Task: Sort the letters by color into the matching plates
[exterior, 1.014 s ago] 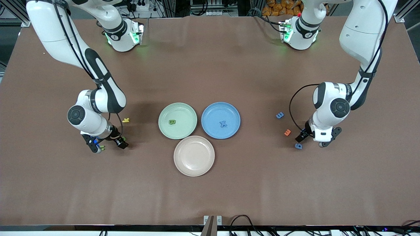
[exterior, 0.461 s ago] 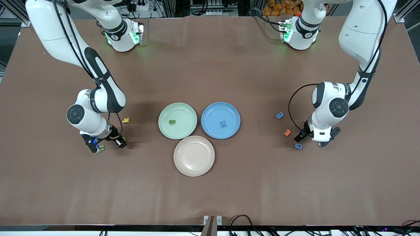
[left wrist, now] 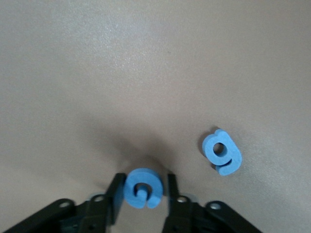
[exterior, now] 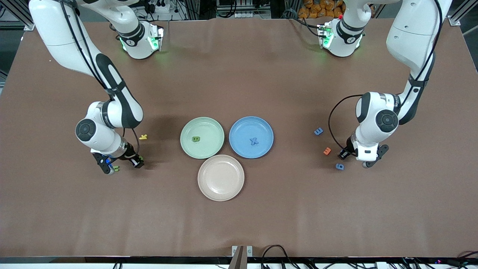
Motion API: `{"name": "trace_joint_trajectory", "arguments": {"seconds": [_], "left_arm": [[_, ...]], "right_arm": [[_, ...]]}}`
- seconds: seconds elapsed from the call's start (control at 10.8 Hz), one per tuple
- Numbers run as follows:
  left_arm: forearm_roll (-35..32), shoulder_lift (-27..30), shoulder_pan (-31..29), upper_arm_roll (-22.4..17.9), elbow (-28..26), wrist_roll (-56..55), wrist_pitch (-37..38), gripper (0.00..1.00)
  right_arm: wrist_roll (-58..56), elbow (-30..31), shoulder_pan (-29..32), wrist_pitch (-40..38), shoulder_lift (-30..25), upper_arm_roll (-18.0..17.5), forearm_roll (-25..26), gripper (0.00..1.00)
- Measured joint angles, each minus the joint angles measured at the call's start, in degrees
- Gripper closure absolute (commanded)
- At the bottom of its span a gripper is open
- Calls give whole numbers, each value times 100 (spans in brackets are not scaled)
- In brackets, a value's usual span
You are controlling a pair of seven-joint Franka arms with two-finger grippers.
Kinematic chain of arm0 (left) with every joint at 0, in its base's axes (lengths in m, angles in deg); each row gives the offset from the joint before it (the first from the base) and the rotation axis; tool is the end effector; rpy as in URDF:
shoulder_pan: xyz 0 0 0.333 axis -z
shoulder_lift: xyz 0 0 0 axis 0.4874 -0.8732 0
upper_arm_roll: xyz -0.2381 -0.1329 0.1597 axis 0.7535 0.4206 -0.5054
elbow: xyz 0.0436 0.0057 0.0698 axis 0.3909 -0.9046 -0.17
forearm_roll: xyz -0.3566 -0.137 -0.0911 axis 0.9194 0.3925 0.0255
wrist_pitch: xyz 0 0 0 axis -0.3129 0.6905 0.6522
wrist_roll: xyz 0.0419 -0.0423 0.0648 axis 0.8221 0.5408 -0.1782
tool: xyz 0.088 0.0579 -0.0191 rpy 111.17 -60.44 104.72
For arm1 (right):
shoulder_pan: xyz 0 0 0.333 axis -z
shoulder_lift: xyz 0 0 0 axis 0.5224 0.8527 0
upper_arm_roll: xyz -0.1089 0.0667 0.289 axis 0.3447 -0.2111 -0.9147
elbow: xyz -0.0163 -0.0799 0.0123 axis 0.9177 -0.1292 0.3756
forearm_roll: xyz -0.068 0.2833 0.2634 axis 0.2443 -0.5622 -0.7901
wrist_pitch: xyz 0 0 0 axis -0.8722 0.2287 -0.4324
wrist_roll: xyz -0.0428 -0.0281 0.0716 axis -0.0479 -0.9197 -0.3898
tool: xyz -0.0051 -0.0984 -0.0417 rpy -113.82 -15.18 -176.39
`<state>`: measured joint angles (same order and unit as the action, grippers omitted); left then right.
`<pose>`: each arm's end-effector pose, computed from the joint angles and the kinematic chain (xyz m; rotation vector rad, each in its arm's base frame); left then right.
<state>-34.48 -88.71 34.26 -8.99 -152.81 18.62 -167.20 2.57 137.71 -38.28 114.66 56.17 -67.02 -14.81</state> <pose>0.5782 -0.0776 0.1766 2.9376 1.0846 0.0601 0.6030 0.0548 0.1718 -2.7943 1.2733 -0.0198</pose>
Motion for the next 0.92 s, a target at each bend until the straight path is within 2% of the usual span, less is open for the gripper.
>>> {"name": "trace_joint_trajectory", "arguments": {"seconds": [0.28, 0.65, 0.92], "left_arm": [[1, 15, 0, 0, -13, 0, 0, 100], [1, 40, 131, 18, 20, 0, -1, 100], [1, 114, 321, 26, 299, 0, 445, 100]], "right_arm": [[-34, 42, -8, -16, -70, 11, 2, 75], [-249, 59, -25, -15, -78, 20, 8, 76], [-996, 59, -59, -193, -108, 31, 22, 76]]}}
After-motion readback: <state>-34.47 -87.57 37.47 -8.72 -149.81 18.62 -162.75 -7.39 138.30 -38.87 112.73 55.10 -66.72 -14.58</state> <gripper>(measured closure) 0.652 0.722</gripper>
